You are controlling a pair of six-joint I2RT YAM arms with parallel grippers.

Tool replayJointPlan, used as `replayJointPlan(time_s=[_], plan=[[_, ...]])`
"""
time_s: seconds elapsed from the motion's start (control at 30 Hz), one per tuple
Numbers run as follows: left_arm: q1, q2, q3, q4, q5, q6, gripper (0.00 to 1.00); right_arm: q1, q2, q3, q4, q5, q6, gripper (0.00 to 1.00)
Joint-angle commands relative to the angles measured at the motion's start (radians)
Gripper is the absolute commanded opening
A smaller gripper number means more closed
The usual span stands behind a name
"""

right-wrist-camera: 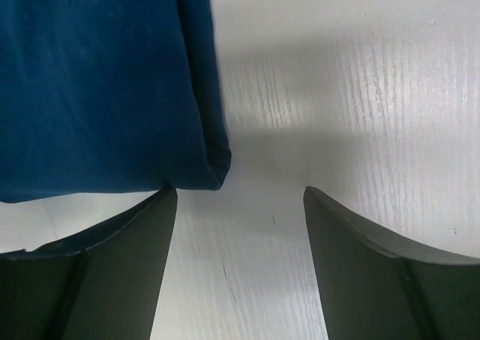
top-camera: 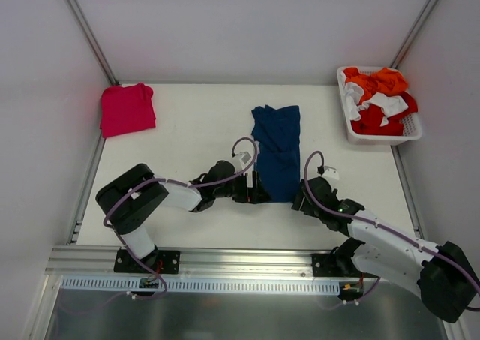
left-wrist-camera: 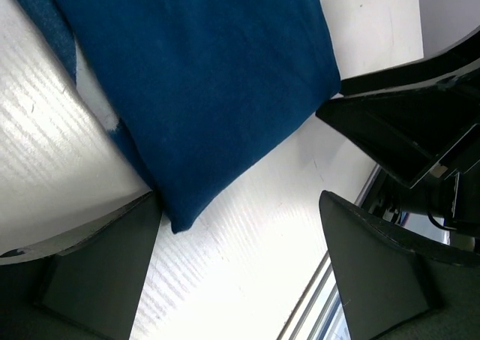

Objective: Fold and stack the t-shirts
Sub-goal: Grab one side of the 2/3 rectangular tshirt with both arms

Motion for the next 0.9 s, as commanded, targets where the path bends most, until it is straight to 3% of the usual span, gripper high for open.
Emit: replayJointPlan(time_s=[0.0,0.23,0.43,0.87], plan=[[0.004,-0.034,-0.014,-0.17,-0.002,0.011,0.88,0.001,-0.016,0.014,0.023,0.05,0.017,0.72],[0.002,-0.171,-0.032,-0.333,-0.069,0.034,0.86,0.002,0.026,0.078,0.004,0.026,-0.022,0.72],[0.002,-0.202,-0.042,-0.348,-0.08,0.041,0.86,0.002,0.073,0.094,0.039,0.018,-0.027,0.73],[0.002,0.005,-0.032,-0.083,0.063,-0.062,0.83,0.002,0.167,0.115,0.098,-0.004,-0.026,0.73]])
